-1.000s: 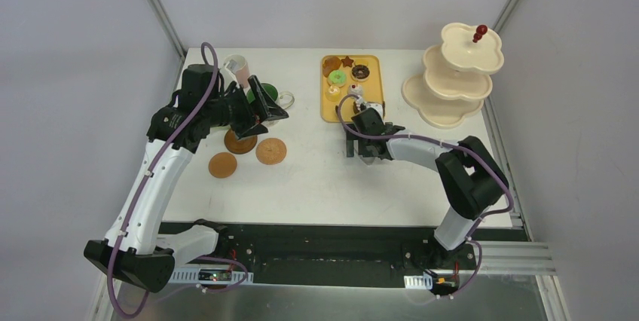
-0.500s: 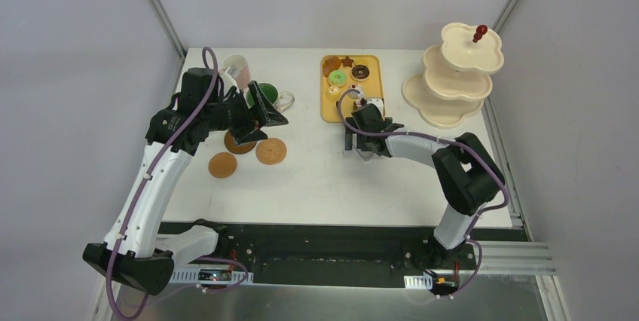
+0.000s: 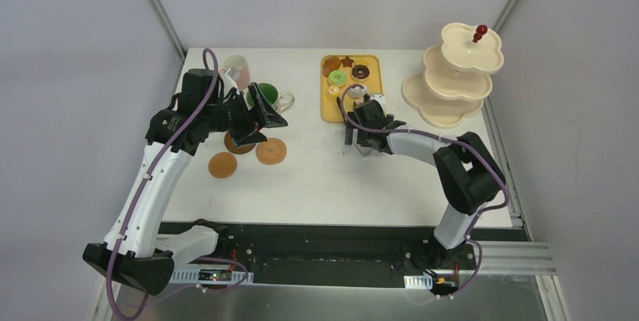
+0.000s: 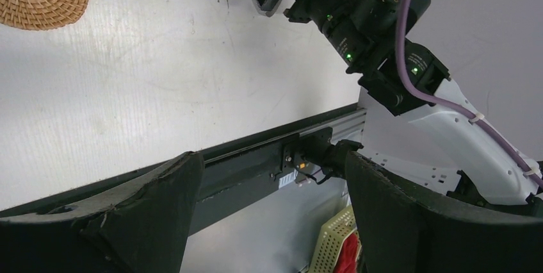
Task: Serve the afternoon tea
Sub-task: Pick up the clamp from the tray, then adjust the clamp.
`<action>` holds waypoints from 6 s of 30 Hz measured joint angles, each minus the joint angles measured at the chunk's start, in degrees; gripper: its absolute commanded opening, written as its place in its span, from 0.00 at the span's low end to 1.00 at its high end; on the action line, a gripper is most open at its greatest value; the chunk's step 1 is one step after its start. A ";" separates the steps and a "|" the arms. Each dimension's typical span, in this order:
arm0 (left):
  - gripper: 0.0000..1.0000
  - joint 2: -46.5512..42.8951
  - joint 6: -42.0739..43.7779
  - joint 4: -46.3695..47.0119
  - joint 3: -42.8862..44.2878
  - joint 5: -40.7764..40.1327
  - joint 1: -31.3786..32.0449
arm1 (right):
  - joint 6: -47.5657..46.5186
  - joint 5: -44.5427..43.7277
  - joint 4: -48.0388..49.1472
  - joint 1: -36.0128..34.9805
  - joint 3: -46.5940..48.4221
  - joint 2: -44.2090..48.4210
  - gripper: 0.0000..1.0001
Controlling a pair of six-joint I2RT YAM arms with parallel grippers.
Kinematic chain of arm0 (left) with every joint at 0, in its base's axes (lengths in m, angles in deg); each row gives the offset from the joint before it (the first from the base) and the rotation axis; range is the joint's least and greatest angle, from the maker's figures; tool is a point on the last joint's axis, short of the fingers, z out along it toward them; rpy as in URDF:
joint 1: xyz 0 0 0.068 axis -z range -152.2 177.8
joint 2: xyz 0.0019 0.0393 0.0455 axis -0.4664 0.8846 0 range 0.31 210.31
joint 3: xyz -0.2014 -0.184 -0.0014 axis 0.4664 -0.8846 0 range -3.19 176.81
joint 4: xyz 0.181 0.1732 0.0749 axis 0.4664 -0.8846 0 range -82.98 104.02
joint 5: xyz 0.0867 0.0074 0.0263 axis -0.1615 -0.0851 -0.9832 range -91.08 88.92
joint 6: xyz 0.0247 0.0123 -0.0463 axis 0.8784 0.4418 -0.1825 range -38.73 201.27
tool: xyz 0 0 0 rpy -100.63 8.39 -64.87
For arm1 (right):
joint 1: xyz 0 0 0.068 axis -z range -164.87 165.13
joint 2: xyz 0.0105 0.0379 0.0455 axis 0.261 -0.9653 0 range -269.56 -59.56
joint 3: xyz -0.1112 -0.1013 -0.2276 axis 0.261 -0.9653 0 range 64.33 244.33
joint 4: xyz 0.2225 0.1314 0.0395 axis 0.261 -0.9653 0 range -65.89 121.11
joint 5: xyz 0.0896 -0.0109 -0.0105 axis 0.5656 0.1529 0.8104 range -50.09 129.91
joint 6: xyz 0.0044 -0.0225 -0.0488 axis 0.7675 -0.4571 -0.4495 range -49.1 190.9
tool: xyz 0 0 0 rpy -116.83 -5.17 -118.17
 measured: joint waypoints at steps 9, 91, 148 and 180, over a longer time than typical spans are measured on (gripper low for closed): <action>0.84 -0.94 -0.44 1.44 -2.89 0.28 0.00 | 4.87 1.14 -7.98 0.72 6.60 3.48 1.00; 0.00 20.46 -20.28 30.42 0.39 -10.51 17.25 | 11.87 19.06 -21.18 -3.65 8.33 32.52 1.00; 0.00 26.56 -22.71 16.13 7.85 -12.50 16.39 | 11.96 17.79 -19.50 -9.70 9.99 29.51 1.00; 0.00 29.53 -22.12 8.22 12.94 -14.45 16.37 | 0.90 -10.73 -34.18 -23.26 24.92 15.19 0.87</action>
